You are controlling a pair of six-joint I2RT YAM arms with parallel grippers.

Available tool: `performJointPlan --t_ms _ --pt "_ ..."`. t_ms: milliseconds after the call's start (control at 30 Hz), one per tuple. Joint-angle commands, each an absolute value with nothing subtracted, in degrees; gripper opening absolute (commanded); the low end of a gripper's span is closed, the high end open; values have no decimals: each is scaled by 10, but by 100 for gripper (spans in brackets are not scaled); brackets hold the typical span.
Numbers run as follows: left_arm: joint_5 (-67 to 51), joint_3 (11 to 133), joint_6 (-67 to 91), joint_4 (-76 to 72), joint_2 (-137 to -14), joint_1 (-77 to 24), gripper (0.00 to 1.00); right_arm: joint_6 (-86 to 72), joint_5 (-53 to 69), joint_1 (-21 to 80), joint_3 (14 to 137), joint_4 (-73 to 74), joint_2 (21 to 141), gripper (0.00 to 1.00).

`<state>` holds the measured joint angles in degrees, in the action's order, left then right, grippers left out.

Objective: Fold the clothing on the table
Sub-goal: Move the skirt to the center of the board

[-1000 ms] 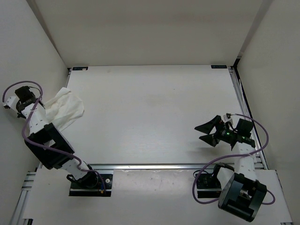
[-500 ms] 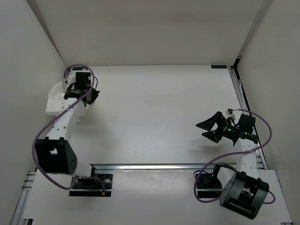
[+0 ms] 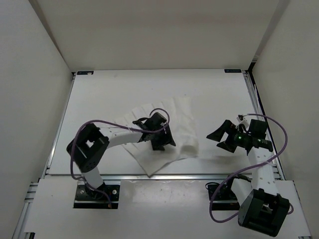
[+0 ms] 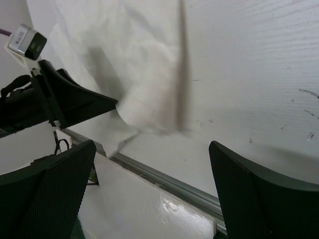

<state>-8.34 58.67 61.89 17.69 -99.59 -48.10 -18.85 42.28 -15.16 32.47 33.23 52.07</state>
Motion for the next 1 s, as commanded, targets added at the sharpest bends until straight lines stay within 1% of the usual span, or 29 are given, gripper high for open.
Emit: performJointPlan --t_ms 0,67,167,267,367,433,467,533,567,633,700,767,800,867,933,967 --pt "-62 575 607 175 -870 -444 98 -164 387 -140 330 354 493 100" --pt "-29 569 574 186 -821 -404 99 -167 409 -133 325 333 489 99" --pt "-26 552 533 210 -747 -334 98 -177 416 -123 329 310 494 99" --pt "-35 476 511 205 -640 -252 99 -196 399 -109 327 270 486 100" --pt "-61 424 469 204 -573 -232 99 -239 442 -147 311 201 484 99" --pt "-78 396 443 191 -544 -248 99 -264 488 -138 317 154 511 99" --pt "-80 382 439 186 -528 -263 99 -257 475 -113 329 167 521 99" --pt "-104 369 427 184 -534 -287 99 -202 404 -73 388 233 563 99" --pt "-118 373 427 205 -557 -296 98 -187 388 -60 405 269 566 98" --pt "-152 390 425 233 -598 -295 98 -141 318 -50 440 309 581 85" --pt "-174 388 435 253 -637 -297 98 -130 257 -42 458 355 588 81" --pt "-191 383 454 246 -646 -313 98 -127 201 -34 482 403 596 85" --pt "-191 371 462 239 -645 -334 99 -122 186 -28 490 419 599 86" --pt "-199 337 503 190 -643 -376 99 -113 132 -21 507 456 604 87" --pt "-191 303 529 166 -651 -430 99 -117 114 -20 517 483 609 86" --pt "-190 296 552 140 -650 -438 99 -117 112 -24 519 496 608 86"
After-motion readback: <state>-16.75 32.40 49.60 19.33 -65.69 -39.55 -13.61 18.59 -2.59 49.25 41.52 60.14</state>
